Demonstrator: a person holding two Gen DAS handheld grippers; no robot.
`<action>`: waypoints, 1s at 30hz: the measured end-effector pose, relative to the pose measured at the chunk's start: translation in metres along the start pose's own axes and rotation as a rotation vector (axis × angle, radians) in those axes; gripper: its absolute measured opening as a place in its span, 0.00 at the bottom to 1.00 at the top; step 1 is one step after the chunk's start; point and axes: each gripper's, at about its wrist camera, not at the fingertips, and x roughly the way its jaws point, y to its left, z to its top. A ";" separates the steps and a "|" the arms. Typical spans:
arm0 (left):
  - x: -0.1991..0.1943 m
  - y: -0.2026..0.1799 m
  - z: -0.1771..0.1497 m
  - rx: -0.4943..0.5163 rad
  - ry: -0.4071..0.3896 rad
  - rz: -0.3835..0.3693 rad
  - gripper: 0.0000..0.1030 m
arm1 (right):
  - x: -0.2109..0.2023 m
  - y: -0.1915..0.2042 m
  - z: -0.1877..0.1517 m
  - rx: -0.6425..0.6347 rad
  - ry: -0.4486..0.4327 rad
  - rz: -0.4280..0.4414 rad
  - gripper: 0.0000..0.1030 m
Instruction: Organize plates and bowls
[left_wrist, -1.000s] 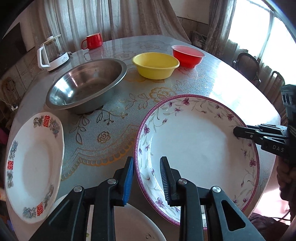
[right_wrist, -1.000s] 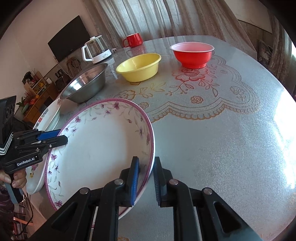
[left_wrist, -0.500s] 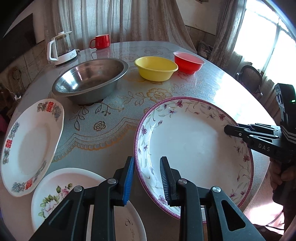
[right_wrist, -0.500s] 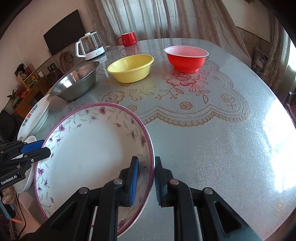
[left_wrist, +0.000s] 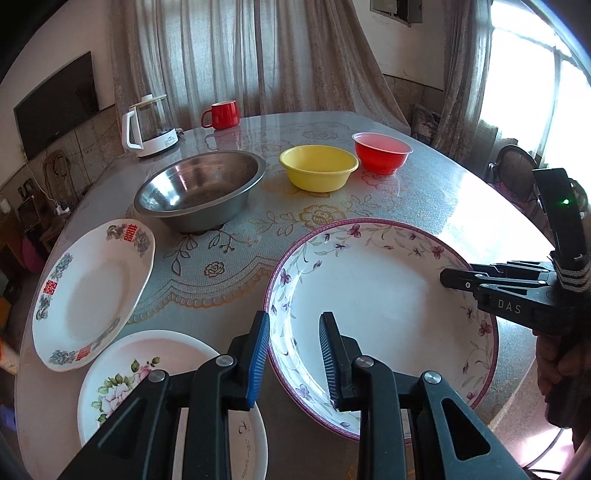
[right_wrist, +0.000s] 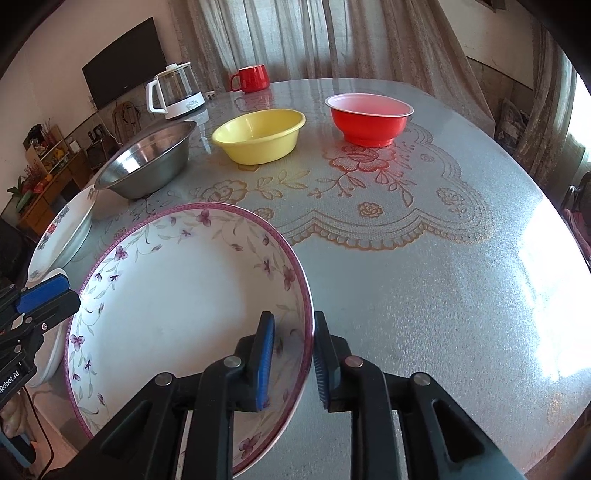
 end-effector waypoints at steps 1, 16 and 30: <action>-0.001 0.002 0.000 -0.008 -0.004 0.008 0.28 | 0.000 0.000 0.000 0.005 0.002 0.000 0.20; -0.014 0.017 -0.004 -0.074 -0.030 0.030 0.29 | -0.007 0.003 0.010 0.034 -0.038 -0.031 0.23; -0.027 0.063 -0.009 -0.230 -0.046 0.056 0.39 | -0.020 0.034 0.032 0.005 -0.122 0.094 0.31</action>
